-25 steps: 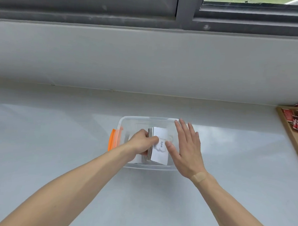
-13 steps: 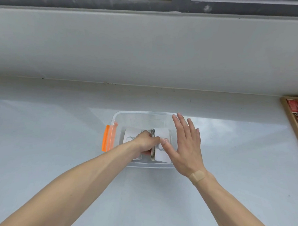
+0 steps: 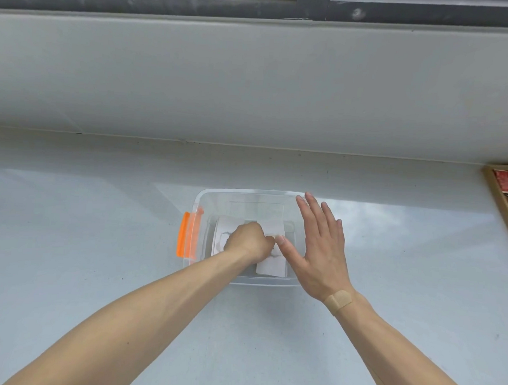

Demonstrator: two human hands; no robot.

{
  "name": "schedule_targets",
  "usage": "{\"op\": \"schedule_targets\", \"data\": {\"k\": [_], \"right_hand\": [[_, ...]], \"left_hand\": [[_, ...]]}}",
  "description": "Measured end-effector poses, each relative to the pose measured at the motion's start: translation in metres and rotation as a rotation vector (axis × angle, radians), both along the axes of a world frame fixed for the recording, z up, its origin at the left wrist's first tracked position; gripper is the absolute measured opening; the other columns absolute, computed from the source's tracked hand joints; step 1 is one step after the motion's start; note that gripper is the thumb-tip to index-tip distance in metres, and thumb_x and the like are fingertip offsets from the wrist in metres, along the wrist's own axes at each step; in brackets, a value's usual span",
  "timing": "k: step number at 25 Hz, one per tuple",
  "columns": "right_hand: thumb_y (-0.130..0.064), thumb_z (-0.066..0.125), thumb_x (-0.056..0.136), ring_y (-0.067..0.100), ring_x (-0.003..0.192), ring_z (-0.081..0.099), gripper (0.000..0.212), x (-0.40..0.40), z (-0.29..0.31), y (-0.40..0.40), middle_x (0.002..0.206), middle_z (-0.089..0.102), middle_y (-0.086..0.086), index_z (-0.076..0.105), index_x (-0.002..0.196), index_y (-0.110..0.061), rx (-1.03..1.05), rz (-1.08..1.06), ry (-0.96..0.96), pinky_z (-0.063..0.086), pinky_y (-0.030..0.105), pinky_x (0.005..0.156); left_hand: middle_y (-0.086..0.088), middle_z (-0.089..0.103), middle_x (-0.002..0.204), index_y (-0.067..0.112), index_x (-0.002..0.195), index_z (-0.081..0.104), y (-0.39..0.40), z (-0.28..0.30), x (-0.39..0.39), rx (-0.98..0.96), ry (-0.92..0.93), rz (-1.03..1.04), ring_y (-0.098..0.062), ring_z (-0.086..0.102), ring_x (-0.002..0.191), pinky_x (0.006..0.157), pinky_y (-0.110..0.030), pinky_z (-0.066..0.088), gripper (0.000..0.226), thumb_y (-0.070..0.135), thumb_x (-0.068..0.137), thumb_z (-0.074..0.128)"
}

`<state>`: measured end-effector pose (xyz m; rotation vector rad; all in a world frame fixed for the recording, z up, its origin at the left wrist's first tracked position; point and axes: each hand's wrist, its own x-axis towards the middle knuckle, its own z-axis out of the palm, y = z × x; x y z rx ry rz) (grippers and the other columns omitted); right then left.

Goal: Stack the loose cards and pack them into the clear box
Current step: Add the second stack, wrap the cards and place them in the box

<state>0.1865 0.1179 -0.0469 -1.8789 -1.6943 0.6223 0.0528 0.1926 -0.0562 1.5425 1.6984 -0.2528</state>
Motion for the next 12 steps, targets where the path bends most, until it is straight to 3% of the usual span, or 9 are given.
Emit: {"op": "schedule_targets", "data": {"k": [4, 7, 12], "right_hand": [[-0.068, 0.035, 0.087, 0.013, 0.148, -0.002, 0.074, 0.0003, 0.0005, -0.0003, 0.161, 0.007, -0.016, 0.010, 0.151, -0.038, -0.002, -0.005, 0.008, 0.006, 0.053, 0.119], [-0.068, 0.035, 0.087, 0.013, 0.148, -0.002, 0.074, -0.0002, 0.0006, -0.0003, 0.162, 0.007, -0.016, 0.010, 0.151, -0.038, -0.003, -0.006, 0.011, 0.006, 0.054, 0.119], [-0.066, 0.037, 0.088, 0.012, 0.148, -0.001, 0.072, -0.0001, -0.0006, 0.0003, 0.161, 0.005, -0.018, 0.010, 0.150, -0.040, 0.001, -0.005, 0.013, 0.007, 0.054, 0.119]], "left_hand": [[-0.011, 0.072, 0.097, 0.008, 0.100, 0.068, -0.0016, 0.0038, 0.0026, -0.091, 0.001, 0.011, -0.030, 0.069, 0.077, 0.072, -0.034, 0.056, 0.045, 0.048, 0.085, 0.056], [-0.015, 0.071, 0.107, 0.005, 0.112, 0.062, -0.0041, 0.0010, 0.0041, -0.126, -0.045, 0.054, -0.032, 0.069, 0.091, 0.068, -0.034, 0.054, 0.048, 0.044, 0.086, 0.055], [-0.014, 0.064, 0.117, 0.006, 0.126, 0.045, -0.0077, 0.0063, 0.0096, -0.173, -0.137, 0.117, -0.032, 0.065, 0.100, 0.086, -0.043, 0.058, 0.052, 0.041, 0.089, 0.055]]}}
